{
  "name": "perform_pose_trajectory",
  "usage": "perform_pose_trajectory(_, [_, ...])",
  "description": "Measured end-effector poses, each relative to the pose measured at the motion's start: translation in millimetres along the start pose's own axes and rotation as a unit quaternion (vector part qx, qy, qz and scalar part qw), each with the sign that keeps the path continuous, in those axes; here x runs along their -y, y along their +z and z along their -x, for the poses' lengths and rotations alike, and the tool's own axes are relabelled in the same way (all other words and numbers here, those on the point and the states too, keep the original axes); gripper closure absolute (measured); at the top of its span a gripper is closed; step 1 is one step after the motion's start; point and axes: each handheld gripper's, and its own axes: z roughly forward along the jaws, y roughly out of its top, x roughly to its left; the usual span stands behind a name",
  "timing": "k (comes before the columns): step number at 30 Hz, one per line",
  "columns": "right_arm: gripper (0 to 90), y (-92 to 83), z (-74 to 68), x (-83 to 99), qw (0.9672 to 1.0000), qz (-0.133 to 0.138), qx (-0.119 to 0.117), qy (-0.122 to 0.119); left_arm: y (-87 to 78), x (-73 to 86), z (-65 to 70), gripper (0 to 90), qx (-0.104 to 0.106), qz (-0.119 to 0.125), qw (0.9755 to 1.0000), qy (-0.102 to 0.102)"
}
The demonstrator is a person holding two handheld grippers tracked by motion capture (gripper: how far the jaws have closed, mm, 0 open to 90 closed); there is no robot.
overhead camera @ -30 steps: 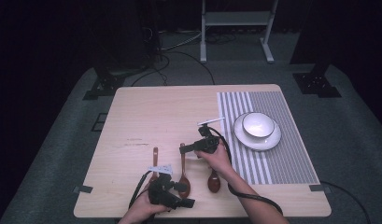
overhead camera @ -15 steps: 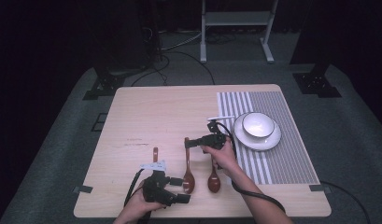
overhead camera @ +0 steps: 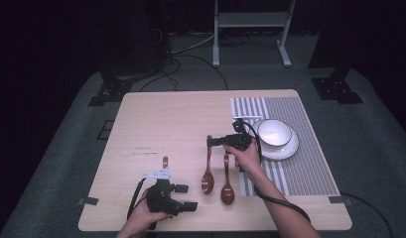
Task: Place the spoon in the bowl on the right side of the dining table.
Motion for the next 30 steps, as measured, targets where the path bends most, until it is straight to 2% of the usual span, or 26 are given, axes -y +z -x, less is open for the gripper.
perform_pose_trajectory(9, [83.3, -19.9, 2.2, -14.3, 0.9995, 0.027, 0.016, 0.010, -0.9, 0.6, -1.8, 3.8, -0.004, 0.000, 1.0000, 0.000])
perform_pose_trajectory(16, [83.2, -27.9, 3.7, -20.3, 0.9990, 0.038, 0.016, 0.014, -1.1, 0.4, -2.0, 3.8, -0.004, 0.000, 1.0000, 0.002])
perform_pose_trajectory(30, [83.2, -48.6, 3.6, -33.0, 0.9966, 0.069, 0.040, 0.019, -2.9, -0.2, -2.1, 3.8, -0.004, 0.006, 1.0000, 0.001])
